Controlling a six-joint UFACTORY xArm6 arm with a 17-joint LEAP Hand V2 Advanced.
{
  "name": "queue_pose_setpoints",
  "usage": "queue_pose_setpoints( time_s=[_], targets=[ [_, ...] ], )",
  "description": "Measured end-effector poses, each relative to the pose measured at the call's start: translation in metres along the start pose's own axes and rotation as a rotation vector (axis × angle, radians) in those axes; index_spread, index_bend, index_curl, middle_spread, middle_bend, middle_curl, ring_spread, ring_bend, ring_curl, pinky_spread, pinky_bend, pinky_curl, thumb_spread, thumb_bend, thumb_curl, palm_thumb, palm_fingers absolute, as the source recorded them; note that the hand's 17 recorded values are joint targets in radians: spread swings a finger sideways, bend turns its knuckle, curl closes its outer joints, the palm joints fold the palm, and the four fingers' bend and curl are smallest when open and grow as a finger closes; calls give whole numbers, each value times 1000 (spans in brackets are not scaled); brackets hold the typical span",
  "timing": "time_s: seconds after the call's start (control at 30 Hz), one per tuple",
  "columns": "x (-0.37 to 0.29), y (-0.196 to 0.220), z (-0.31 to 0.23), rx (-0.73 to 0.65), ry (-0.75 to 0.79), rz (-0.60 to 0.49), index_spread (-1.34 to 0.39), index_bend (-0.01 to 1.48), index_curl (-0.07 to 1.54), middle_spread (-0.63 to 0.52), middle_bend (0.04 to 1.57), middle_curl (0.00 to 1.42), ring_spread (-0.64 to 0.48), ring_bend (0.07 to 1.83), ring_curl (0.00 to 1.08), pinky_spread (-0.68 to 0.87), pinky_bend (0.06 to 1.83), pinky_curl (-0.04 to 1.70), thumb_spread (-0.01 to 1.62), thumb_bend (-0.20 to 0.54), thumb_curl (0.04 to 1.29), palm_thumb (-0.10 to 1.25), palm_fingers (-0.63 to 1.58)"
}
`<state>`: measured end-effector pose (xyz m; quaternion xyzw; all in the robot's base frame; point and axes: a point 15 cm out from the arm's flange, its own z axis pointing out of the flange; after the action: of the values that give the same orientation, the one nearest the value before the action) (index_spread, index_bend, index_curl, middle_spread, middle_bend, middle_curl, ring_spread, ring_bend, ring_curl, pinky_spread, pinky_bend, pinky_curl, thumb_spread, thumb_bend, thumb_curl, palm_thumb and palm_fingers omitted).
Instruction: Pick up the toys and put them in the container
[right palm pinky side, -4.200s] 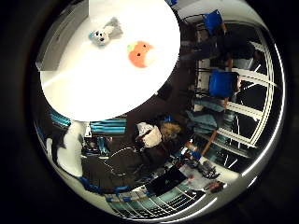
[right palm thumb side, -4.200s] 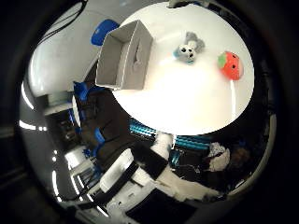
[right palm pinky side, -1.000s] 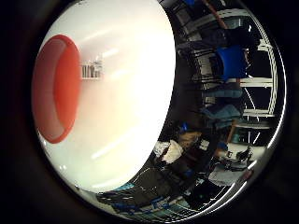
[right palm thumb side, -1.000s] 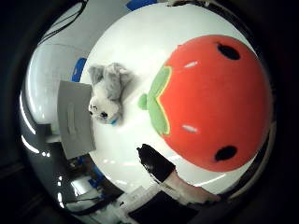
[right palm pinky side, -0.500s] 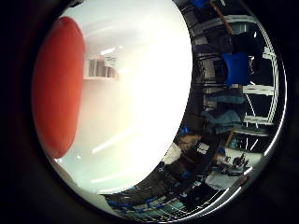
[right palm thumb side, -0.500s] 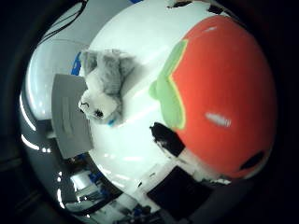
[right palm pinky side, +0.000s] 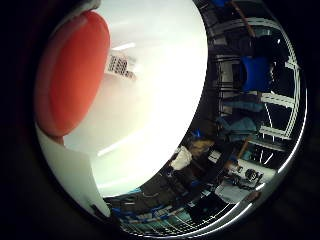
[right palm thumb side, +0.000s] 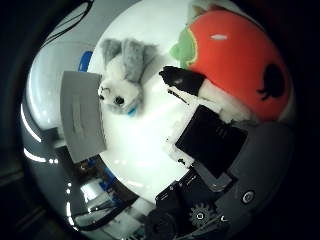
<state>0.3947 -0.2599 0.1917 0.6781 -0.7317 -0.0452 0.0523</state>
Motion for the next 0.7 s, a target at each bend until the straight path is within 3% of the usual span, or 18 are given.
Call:
queue_pose_setpoints(
  time_s=[0.07, 0.2, 0.43, 0.7],
  targets=[
    [-2, 8, -11, -9, -2, -1, -352, 801, 564, -213, 1074, 696, -262, 1210, 596, -338, 1219, 616, 1052, -7, 358, 829, 1258],
    [-7, 22, -41, 11, 11, -2, -312, 931, 668, -180, 1213, 738, -248, 1308, 656, -275, 1299, 704, 1044, 5, 429, 960, 1151],
    [-54, 70, -99, -42, -1, -83, -281, 1024, 767, -174, 1296, 778, -240, 1347, 720, -222, 1326, 813, 1056, -9, 517, 1010, 1074],
    [-99, 100, -170, 18, 28, -164, -262, 1073, 801, -176, 1294, 817, -244, 1344, 771, -209, 1312, 896, 1107, -13, 550, 1014, 1057]
  ],
)
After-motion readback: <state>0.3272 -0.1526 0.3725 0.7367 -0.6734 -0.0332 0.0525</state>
